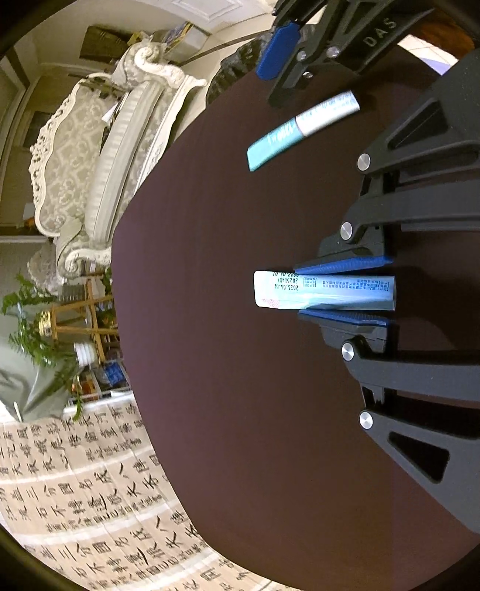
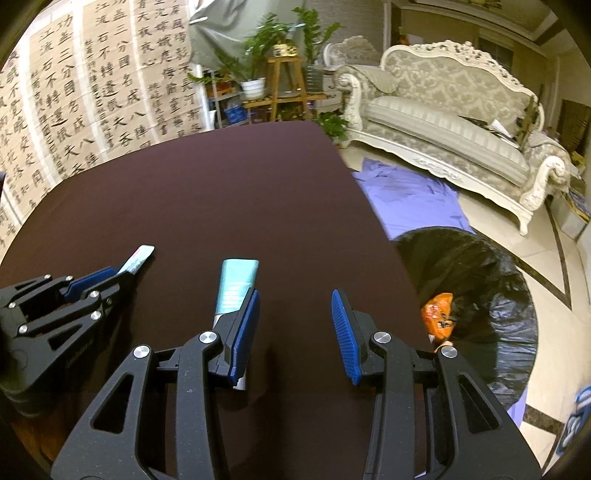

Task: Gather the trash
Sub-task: 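Grasp the teal-capped tube with the right gripper, then carry the white tube and teal-capped tube over the bin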

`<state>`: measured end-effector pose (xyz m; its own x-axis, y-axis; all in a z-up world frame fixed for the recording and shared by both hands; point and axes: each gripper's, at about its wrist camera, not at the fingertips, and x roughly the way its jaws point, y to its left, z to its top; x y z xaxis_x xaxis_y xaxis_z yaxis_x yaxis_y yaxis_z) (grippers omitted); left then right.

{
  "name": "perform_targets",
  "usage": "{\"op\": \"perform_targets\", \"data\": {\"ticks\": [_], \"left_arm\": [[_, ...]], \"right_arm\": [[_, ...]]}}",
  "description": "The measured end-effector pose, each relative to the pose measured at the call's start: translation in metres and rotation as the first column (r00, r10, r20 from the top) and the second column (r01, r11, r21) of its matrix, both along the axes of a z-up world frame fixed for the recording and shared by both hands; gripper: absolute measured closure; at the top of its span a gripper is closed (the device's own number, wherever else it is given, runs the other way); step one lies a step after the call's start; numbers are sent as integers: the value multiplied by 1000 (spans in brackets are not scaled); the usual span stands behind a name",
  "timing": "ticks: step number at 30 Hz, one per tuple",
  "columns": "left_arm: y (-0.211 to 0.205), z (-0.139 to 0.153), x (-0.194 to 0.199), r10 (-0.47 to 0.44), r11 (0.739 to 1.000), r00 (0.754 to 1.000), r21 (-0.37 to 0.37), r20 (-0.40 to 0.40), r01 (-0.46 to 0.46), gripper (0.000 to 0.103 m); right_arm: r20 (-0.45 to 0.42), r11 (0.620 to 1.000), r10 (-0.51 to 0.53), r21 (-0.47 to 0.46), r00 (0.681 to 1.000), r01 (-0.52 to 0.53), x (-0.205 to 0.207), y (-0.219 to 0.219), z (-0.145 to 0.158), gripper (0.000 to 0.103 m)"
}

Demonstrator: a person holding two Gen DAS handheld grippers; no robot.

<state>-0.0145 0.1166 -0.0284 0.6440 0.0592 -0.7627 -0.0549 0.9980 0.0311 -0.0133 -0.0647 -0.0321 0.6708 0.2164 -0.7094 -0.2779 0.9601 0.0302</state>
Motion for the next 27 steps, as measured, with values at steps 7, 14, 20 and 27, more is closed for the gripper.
{"op": "perform_targets", "data": {"ticks": [7,14,20,27], "left_arm": [[10,-2,-4,39,999,999,-5,-2,-39,83],[7,-1,-6,38,999,999,-5,7,-38,83],[6,0,-7,40,999,999,-4,15,-40,83],[1,4,-8,30,1000,999,-9,27,-29,83]], "right_arm": [[-29,998,63,-17,998,-63,-5,26,-7,63],[-38,997,64,-47,997,-66,-6,35,-11,74],[-35,997,61,-52,998,-63,-6,33,-12,85],[-20,998,41,-38,999,-41,-5,24,-7,85]]}}
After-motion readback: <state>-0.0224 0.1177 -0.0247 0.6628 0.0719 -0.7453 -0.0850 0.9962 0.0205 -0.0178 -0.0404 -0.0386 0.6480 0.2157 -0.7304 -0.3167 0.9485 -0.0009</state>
